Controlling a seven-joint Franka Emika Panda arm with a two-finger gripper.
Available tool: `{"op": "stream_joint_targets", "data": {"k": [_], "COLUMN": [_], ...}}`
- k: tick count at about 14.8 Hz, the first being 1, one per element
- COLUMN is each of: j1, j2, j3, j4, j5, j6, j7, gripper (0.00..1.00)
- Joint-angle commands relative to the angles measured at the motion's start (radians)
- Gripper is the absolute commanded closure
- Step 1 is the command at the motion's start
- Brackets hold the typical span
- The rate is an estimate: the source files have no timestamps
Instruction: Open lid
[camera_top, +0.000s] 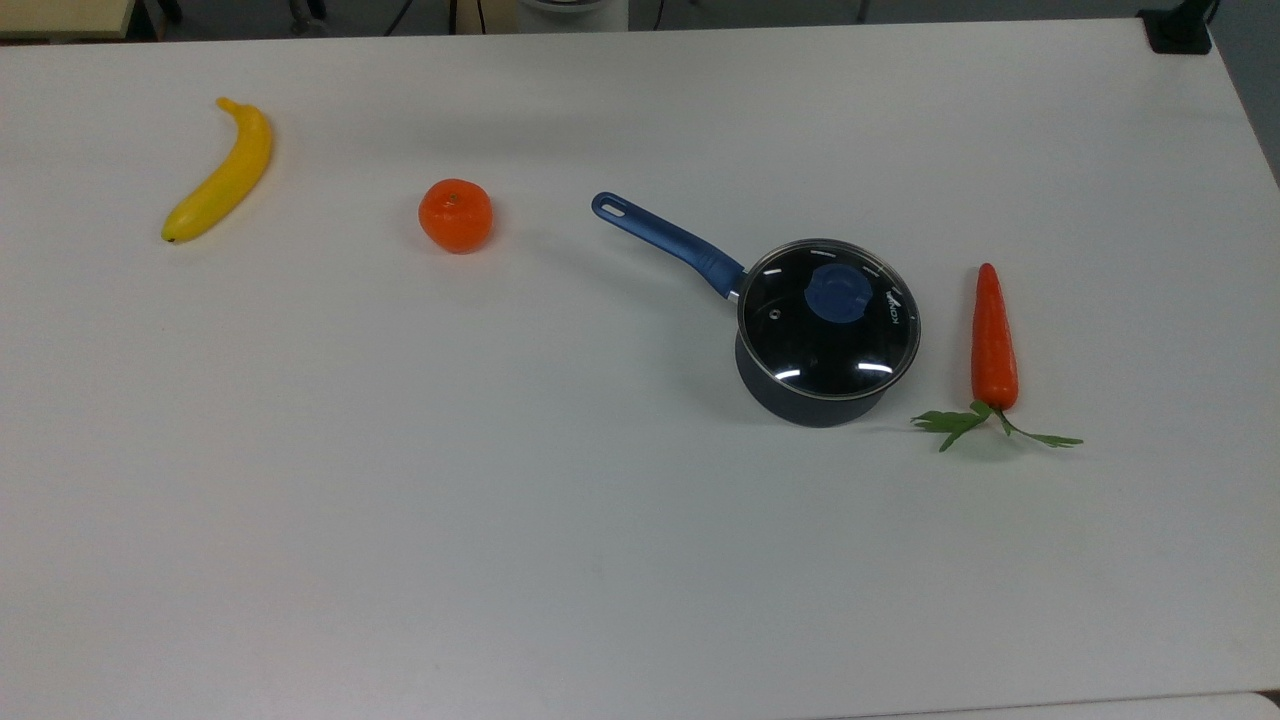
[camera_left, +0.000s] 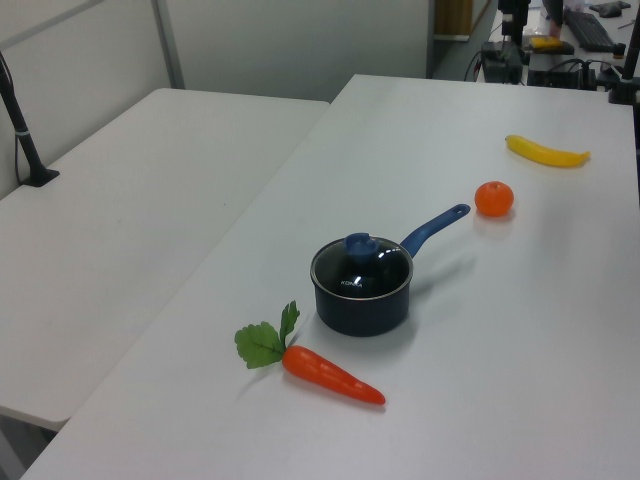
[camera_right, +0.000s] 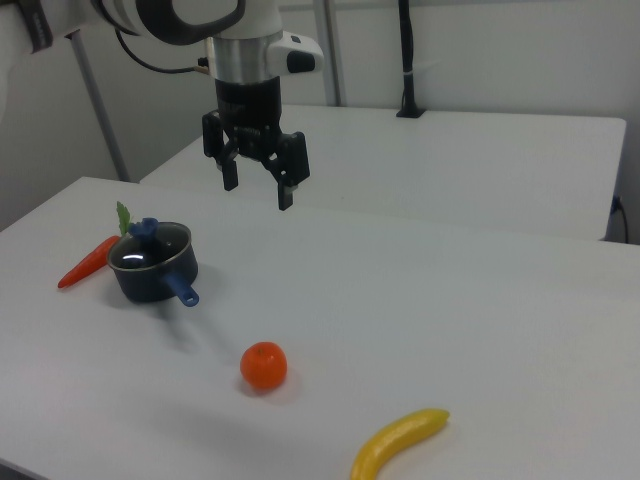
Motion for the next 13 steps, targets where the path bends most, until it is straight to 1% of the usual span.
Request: {"op": "stream_joint_targets", "data": {"k": [1,13], "j1": [0.008,0.012], "j2": [-0.024,-0.033], "j3": [-0.007,0.006], "j4": [-0.013,-0.015], "j5": [0.021,0.023], "j6": [-0.024,-0.022], "j7": [0.003,0.005], "gripper": [0.0,0.0]}}
